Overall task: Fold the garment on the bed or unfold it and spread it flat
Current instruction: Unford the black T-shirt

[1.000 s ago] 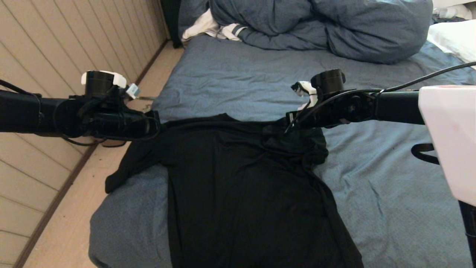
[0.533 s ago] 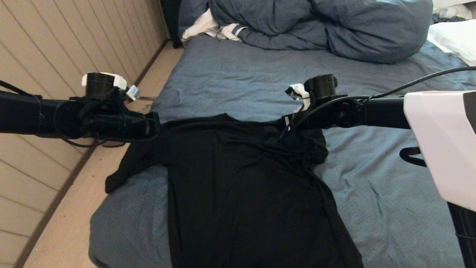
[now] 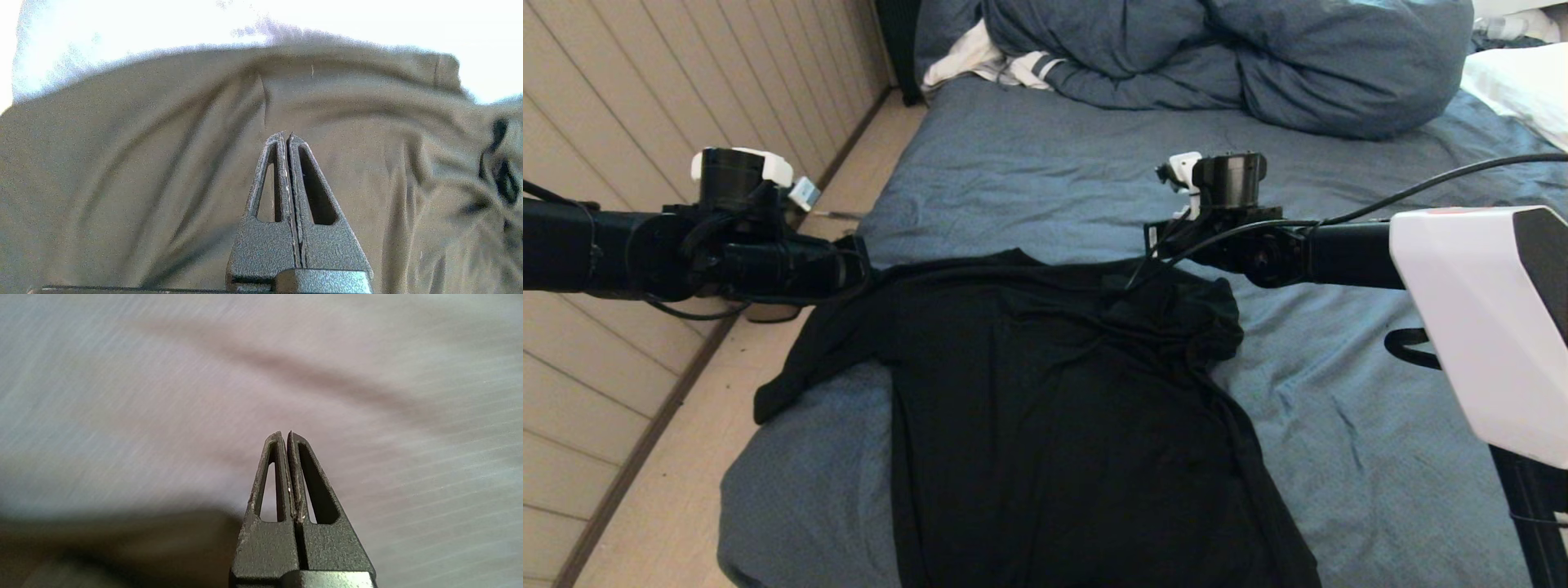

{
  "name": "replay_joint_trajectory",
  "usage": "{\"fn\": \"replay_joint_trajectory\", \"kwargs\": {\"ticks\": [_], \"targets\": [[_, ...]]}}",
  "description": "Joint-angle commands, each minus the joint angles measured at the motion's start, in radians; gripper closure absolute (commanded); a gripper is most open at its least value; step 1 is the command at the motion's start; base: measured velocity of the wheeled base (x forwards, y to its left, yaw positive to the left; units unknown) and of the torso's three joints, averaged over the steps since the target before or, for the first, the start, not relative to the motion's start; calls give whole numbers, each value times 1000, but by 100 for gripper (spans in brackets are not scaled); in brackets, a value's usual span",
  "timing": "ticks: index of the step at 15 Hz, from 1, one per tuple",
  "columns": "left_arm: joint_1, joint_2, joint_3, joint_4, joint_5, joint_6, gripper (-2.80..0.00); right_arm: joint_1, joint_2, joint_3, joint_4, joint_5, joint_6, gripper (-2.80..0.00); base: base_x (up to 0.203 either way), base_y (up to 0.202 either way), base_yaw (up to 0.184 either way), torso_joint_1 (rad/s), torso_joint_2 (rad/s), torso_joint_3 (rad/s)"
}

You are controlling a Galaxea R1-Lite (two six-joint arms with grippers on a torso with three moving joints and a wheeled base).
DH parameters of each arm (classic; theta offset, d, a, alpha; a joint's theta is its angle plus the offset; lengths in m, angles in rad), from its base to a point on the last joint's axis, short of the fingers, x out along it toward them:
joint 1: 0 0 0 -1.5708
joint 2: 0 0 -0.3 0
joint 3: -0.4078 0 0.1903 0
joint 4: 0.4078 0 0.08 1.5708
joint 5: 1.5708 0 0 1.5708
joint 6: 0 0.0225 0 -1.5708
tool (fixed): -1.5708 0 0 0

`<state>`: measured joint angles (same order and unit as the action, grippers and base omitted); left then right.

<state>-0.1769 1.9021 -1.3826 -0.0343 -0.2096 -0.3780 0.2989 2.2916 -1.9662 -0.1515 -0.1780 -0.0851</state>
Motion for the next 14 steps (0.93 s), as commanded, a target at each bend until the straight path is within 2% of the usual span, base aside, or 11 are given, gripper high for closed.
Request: {"fn": "replay_joint_trajectory", "kwargs": {"ticks": [1, 3, 5, 7, 9, 10, 12, 14], "targets": [[-9, -6, 9, -32, 13, -13, 0, -3, 9, 1, -41, -31, 0, 0, 0, 0, 0, 0, 0, 0], [-17, -10, 16, -47, 19, -24, 0, 1, -3, 5, -30, -35, 11, 0, 0, 0, 0, 0, 0, 0], [-19, -21, 17, -45, 18, -27, 0, 11, -47, 14, 101, -10, 27, 0, 0, 0, 0, 0, 0, 0], [-20, -31, 43, -46, 18, -42, 0, 13, -89, 15, 205, 106, 139, 0, 0, 0, 0, 0, 0, 0], [-19, -49, 91, -50, 12, -61, 0, 5, -94, 15, 262, 127, 168, 0, 0, 0, 0, 0, 0, 0], [-19, -60, 106, -63, 9, -64, 0, 1, -100, 15, 265, 127, 171, -280, 0, 0, 0, 0, 0, 0], [-19, -65, 119, -99, 9, -84, 0, 2, -128, 17, 297, 127, 168, -280, 0, 0, 0, 0, 0, 0], [-21, -69, 132, -114, 7, -102, 0, 7, -175, 18, 399, 127, 171, -280, 0, 0, 0, 0, 0, 0]]}}
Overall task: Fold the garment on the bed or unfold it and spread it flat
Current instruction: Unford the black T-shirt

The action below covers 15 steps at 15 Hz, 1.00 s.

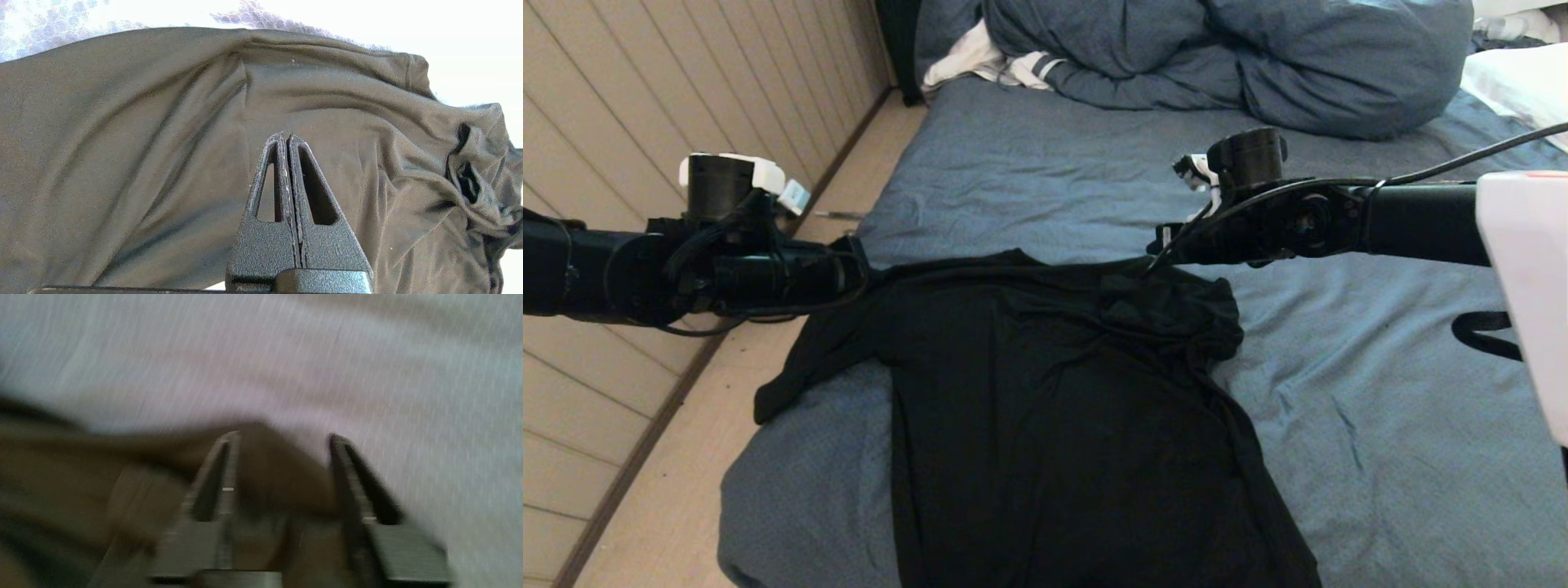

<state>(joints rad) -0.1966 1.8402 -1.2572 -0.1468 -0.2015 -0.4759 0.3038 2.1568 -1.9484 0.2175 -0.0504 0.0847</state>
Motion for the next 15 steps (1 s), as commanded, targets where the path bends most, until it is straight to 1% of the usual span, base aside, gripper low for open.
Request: {"fn": "replay_joint_trajectory", "kwargs": {"ticks": [1, 2, 4, 5, 6, 7, 9, 10, 12, 15], "targets": [[-8, -7, 15, -3, -1, -12, 0, 3, -69, 0, 66, -1, 2, -280, 0, 0, 0, 0, 0, 0], [-17, -12, 30, -5, -1, -18, 0, 4, -103, 0, 116, -1, 3, -280, 0, 0, 0, 0, 0, 0], [-36, -17, 58, -5, -2, -23, 0, -4, -162, -1, 295, -8, 11, -280, 0, 0, 0, 0, 0, 0], [-48, -17, 85, -7, -4, -25, 0, -12, -176, 0, 364, -24, 34, -280, 0, 0, 0, 0, 0, 0], [-57, -19, 121, -20, -6, -29, 0, -35, -182, 7, 412, -42, 78, -280, 0, 0, 0, 0, 0, 0], [-62, -24, 162, -54, -6, -33, 0, -44, -184, 12, 452, -47, 104, -280, 0, 0, 0, 0, 0, 0], [-74, -20, 215, -136, -6, -47, 0, -54, -176, 16, 542, -47, 123, -280, 0, 0, 0, 0, 0, 0], [-89, -15, 224, -142, -6, -53, 0, -58, -174, 32, 569, -46, 140, -280, 0, 0, 0, 0, 0, 0], [-89, 11, 220, -143, -5, -51, 0, -61, -165, 61, 576, -42, 162, -280, 0, 0, 0, 0, 0, 0], [-92, 59, 218, -146, -4, -55, 0, -48, -140, 51, 576, -42, 160, -280, 0, 0, 0, 0, 0, 0]]}}
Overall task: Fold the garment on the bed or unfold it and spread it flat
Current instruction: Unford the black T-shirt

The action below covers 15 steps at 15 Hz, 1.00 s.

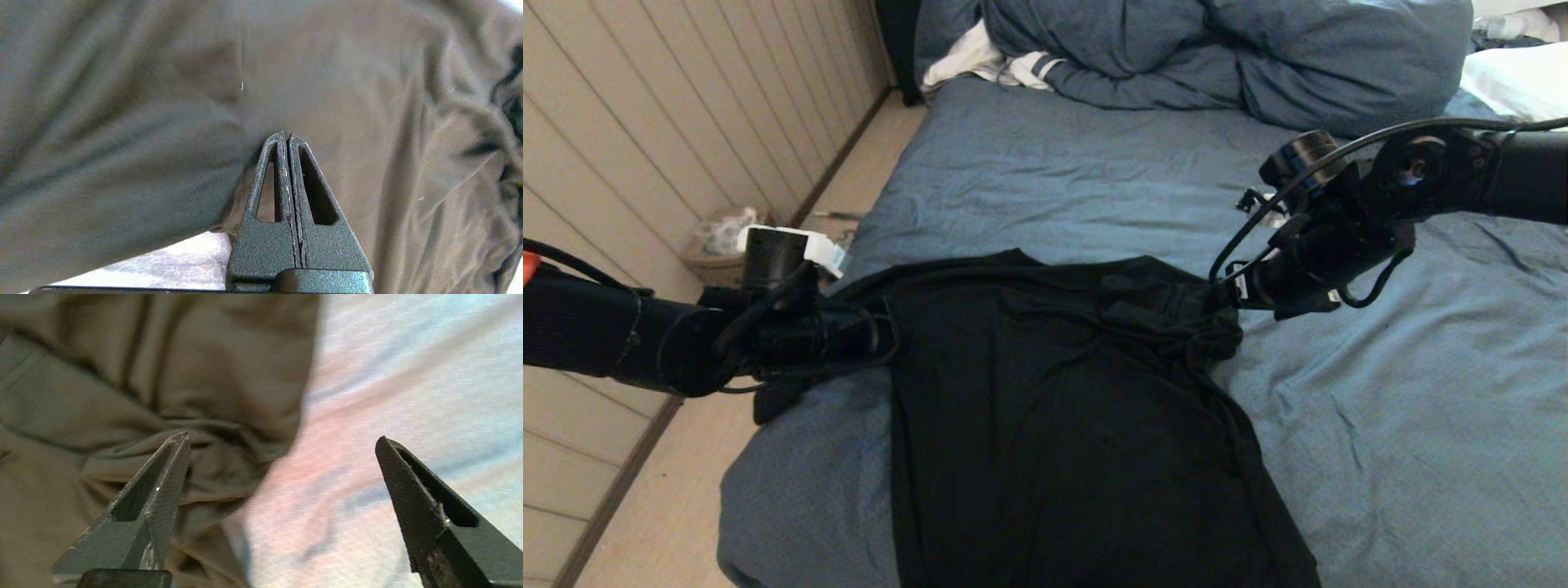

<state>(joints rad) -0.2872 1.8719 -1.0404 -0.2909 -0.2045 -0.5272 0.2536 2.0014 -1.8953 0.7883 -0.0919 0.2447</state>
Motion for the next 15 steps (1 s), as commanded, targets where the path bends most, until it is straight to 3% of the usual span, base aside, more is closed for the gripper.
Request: {"fn": "replay_joint_trajectory", "kwargs": {"ticks": [1, 6, 7, 15], "targets": [[-4, 24, 3, -2, -1, -2, 0, 4, 17, -2, 5, 0, 1, -280, 0, 0, 0, 0, 0, 0], [-10, 24, 9, -2, 0, 1, 0, 31, 70, -46, 5, -2, -4, -280, 0, 0, 0, 0, 0, 0], [-13, 26, 10, -2, 1, 0, 0, 36, 77, -47, 5, -2, -5, 0, 0, 0, 0, 0, 0, 0], [-33, 33, 25, -16, 7, 3, 0, 49, 89, -57, -4, -9, -15, 0, 0, 0, 0, 0, 0, 0]]}}
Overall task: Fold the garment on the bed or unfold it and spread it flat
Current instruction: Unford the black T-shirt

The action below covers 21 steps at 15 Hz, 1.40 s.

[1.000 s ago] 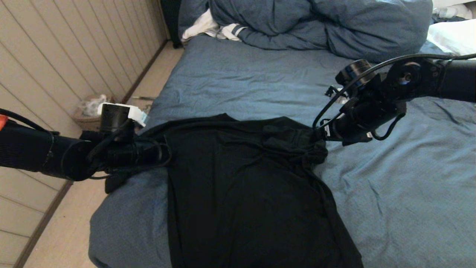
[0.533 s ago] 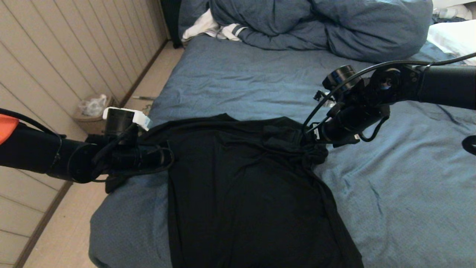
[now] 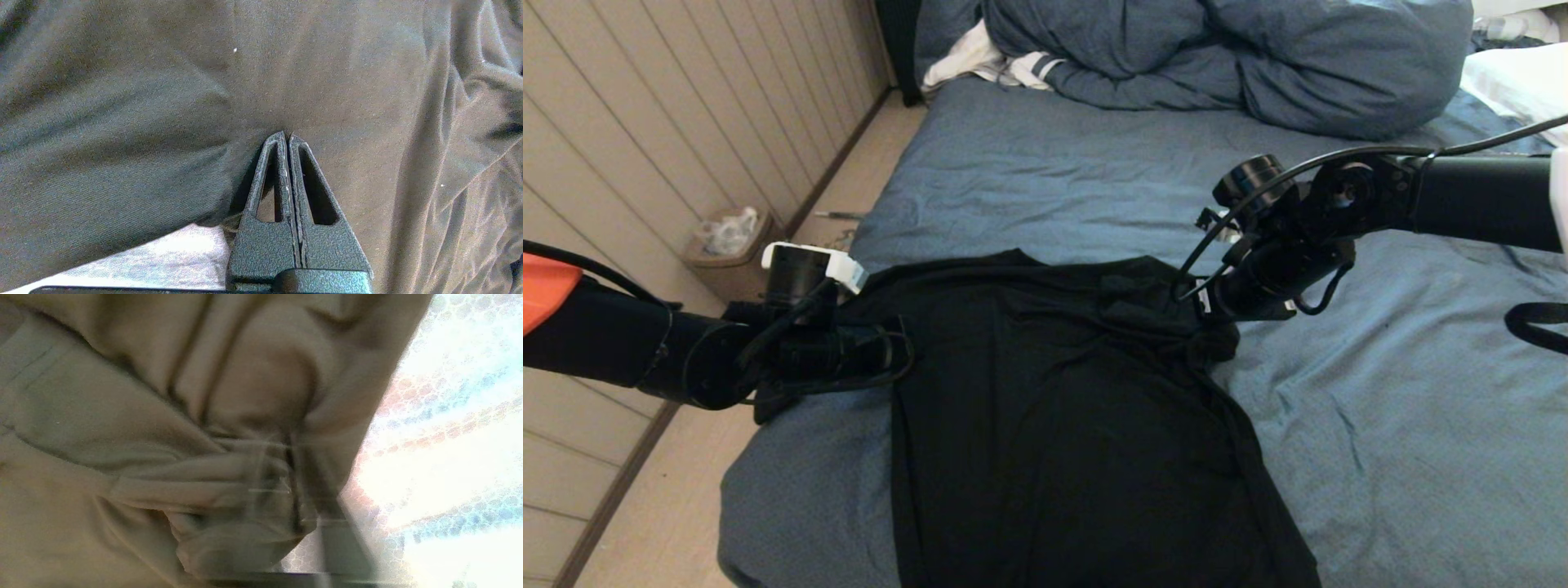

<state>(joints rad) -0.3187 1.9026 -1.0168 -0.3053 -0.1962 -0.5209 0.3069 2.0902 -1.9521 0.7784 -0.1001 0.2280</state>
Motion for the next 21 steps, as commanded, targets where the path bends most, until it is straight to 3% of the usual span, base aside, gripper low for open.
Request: {"fn": "replay_joint_trajectory", "kwargs": {"ticks": [1, 10, 14, 21], "targets": [[-2, 4, 1, -1, -2, -4, 0, -8, -4, -1, 4, -2, 2, 0, 0, 0, 0, 0, 0, 0], [-22, 5, 15, -17, 3, -8, 0, -138, -82, -4, -29, -5, -42, 0, 0, 0, 0, 0, 0, 0], [-23, 6, 15, -16, 3, -10, 0, -262, -118, 7, -20, -7, -47, 0, 0, 0, 0, 0, 0, 0], [-31, 6, 22, -17, 1, -10, 0, -296, -179, 255, -38, -1, -44, 0, 0, 0, 0, 0, 0, 0]]}}
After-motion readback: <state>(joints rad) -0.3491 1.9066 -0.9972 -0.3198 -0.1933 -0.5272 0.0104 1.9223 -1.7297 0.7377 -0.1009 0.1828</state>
